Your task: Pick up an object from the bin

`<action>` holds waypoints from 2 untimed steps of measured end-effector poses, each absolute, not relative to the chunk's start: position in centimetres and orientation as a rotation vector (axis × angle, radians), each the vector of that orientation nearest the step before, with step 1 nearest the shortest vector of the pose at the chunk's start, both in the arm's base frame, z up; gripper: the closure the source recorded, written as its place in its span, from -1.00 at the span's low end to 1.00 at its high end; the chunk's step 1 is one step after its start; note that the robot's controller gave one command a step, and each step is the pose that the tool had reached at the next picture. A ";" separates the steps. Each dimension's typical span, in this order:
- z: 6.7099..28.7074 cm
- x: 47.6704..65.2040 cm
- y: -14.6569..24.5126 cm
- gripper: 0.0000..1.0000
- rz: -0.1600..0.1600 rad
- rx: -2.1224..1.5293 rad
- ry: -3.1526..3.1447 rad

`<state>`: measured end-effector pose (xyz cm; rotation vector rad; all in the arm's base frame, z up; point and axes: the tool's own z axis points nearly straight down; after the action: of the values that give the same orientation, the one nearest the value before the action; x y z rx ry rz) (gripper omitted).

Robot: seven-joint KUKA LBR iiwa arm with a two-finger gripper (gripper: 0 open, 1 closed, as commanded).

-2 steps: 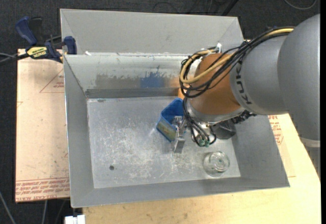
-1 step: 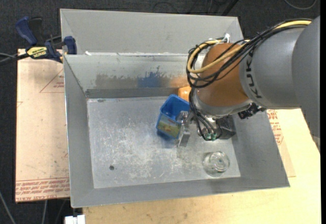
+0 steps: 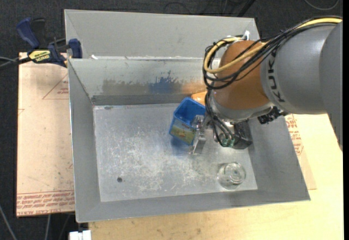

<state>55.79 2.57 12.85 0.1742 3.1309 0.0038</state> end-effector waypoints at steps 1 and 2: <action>13.8 56.1 2.1 1.00 0.006 0.174 3.125; 14.0 55.9 1.5 -1.00 0.003 0.111 3.120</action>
Offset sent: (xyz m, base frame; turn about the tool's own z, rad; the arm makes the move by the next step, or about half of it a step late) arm -0.0269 -0.0204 -0.0557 -0.0089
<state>55.93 1.54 14.03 0.1110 3.1202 0.0026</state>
